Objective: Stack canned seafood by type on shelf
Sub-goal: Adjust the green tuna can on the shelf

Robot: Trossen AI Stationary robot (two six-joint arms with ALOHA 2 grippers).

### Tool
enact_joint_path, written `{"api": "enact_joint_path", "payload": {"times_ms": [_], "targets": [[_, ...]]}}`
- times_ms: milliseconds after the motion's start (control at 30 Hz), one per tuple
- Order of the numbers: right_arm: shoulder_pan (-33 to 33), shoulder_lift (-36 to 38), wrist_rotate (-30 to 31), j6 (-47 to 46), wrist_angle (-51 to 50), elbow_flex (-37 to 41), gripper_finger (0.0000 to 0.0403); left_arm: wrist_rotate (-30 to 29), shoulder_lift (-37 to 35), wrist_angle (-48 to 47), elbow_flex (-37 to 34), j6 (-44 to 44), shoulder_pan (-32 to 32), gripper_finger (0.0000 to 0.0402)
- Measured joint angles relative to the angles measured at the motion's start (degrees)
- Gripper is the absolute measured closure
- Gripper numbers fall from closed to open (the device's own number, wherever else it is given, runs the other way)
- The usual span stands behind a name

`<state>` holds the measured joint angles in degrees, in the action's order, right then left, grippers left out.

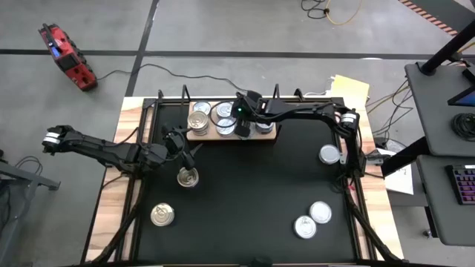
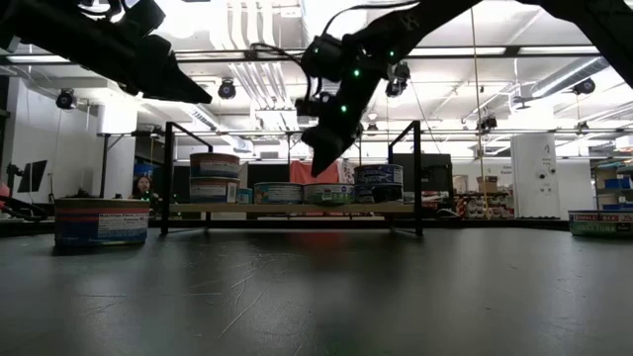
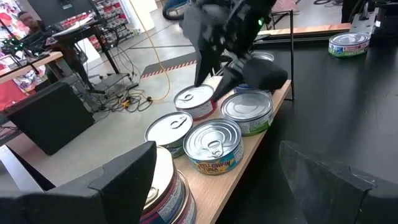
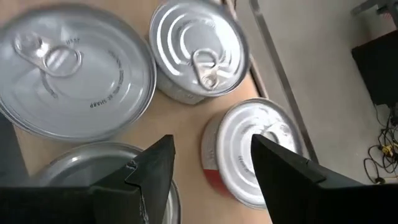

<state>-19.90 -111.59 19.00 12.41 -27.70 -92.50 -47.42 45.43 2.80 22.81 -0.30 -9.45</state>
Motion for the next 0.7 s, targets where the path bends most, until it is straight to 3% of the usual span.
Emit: {"api": "enact_joint_path", "payload": {"times_ms": [233, 567, 700], "targets": [[-2.2, 0.8, -0.9, -11.5, 0.0, -4.2, 0.0219, 0.0, 0.0, 0.1, 0.0, 0.0, 0.0, 0.0079], [-8.7, 0.3, -14.0, -22.3, -1.9, -6.3, 0.0381, 0.0, 0.0, 0.2, 0.0, 0.0, 0.0, 0.0079], [-9.0, -1.1, -14.1, -22.9, -5.1, -6.4, 0.0389, 0.0, 0.0, 0.4, 0.0, 0.0, 0.0, 0.0079]]}}
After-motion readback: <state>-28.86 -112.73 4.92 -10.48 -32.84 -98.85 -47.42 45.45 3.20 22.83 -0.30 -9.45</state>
